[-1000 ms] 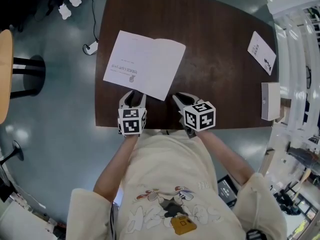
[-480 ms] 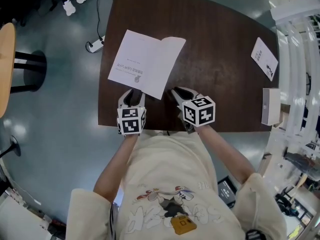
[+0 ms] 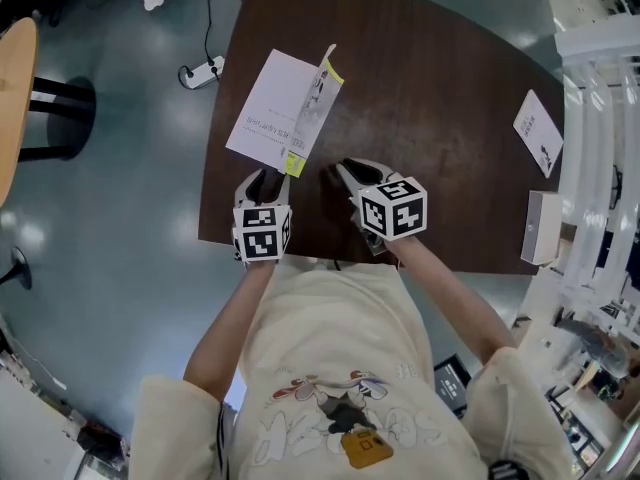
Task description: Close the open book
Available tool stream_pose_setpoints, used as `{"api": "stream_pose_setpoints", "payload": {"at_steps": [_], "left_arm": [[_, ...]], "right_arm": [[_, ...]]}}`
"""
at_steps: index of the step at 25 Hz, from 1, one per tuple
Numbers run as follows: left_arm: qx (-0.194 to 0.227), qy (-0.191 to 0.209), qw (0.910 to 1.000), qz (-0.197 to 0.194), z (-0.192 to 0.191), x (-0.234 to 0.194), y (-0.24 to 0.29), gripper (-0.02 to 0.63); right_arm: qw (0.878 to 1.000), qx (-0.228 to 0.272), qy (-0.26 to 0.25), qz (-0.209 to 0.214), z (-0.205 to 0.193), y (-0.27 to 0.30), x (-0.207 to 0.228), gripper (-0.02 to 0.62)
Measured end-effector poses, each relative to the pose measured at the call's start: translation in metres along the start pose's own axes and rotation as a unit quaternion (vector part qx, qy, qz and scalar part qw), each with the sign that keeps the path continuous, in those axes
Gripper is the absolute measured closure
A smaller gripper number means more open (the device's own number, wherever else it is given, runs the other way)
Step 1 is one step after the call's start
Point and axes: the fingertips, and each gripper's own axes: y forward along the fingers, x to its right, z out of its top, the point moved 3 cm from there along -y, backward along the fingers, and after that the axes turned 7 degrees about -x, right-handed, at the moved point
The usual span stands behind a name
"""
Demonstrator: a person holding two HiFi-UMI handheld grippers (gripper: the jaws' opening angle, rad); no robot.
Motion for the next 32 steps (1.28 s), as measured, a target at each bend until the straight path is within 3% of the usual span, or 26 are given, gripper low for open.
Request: {"api": "stream_pose_setpoints", "payload": {"at_steps": [15,22,32], "left_arm": [[-0.005,-0.048,0.9986,0.022,0.001,-0.024,0.018,0.426],[-0.009,-0.056,0.9982,0.021,-0.005,-0.017,0.016,0.552],[-0.001,-0.065,0.9977,0.02,-0.009,-0.009,-0.001,0.6]], "right_arm": [[0.998,-0.034,-0.044,0.023,0.025,0.044,-0.004,0.543],[0.997,-0.044,-0.059,0.037,0.027,0.052,-0.012,0.543],[0.997,-0.024,-0.07,0.037,0.021,0.035,-0.016,0.549]]}}
